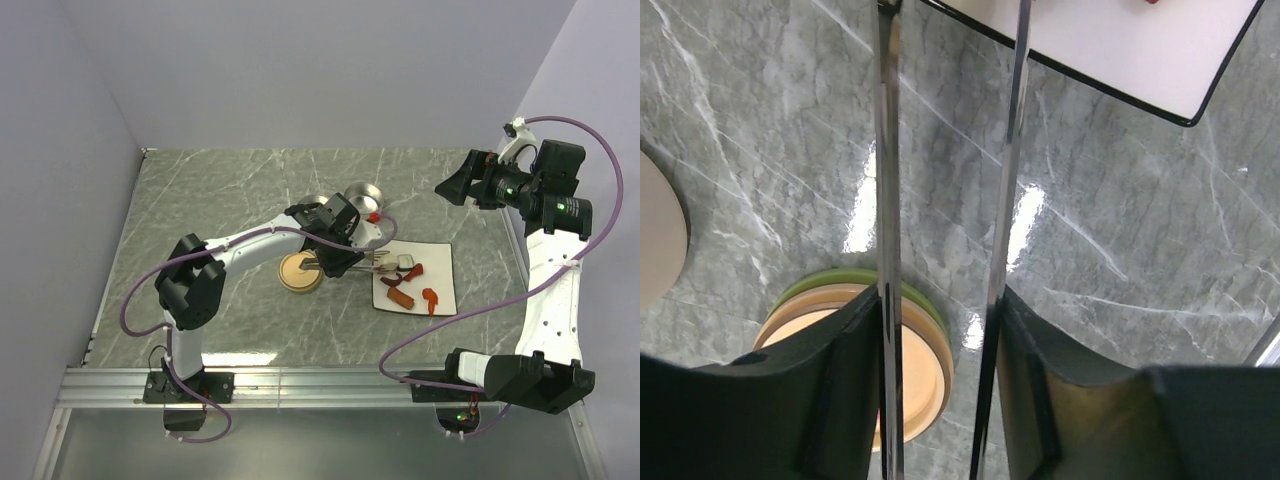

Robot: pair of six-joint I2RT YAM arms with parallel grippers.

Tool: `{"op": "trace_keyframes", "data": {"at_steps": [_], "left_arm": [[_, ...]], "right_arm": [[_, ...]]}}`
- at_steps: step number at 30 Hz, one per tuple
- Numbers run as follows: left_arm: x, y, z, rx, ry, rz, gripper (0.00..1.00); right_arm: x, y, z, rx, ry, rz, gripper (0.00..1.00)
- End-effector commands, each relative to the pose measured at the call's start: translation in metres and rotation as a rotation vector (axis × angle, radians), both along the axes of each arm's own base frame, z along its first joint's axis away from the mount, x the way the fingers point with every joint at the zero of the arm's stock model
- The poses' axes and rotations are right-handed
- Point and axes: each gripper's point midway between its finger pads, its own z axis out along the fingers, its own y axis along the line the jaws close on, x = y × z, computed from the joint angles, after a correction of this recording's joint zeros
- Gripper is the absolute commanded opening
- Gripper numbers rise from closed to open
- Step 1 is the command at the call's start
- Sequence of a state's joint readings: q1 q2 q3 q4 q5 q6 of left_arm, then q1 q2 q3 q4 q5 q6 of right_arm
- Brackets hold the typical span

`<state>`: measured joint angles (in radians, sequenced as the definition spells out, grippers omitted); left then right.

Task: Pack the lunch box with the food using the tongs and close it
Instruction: Pick up the food using the clamp, then place the food into the lunch box

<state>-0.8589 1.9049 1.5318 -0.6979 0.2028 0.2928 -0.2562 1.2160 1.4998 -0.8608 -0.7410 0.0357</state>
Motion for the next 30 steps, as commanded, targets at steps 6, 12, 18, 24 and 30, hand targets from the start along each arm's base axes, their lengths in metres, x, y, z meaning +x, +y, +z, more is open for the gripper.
{"op": "trace_keyframes", "data": {"at_steps": [6, 12, 18, 24, 30], "left_arm": [[0.014, -0.022, 0.051, -0.125, -0.088, 0.022, 0.38], [0.042, -0.019, 0.090, -0.219, -0.129, 0.094, 0.36], [0.109, 0.011, 0.117, -0.292, -0.160, 0.261, 0.36], [0.163, 0.039, 0.119, -0.305, -0.171, 0.382, 0.38], [0.180, 0.046, 0.101, -0.298, -0.139, 0.411, 0.38]], "right_arm": [[0.001, -0.003, 0.009, -0.010, -0.033, -0.010, 1.00], [0.002, -0.004, 0.006, -0.008, -0.031, -0.013, 1.00], [0.003, -0.005, 0.007, -0.014, -0.032, -0.015, 1.00], [0.005, -0.008, 0.002, -0.019, -0.021, -0.027, 1.00], [0.008, -0.016, -0.004, -0.048, -0.008, -0.062, 1.00]]}}
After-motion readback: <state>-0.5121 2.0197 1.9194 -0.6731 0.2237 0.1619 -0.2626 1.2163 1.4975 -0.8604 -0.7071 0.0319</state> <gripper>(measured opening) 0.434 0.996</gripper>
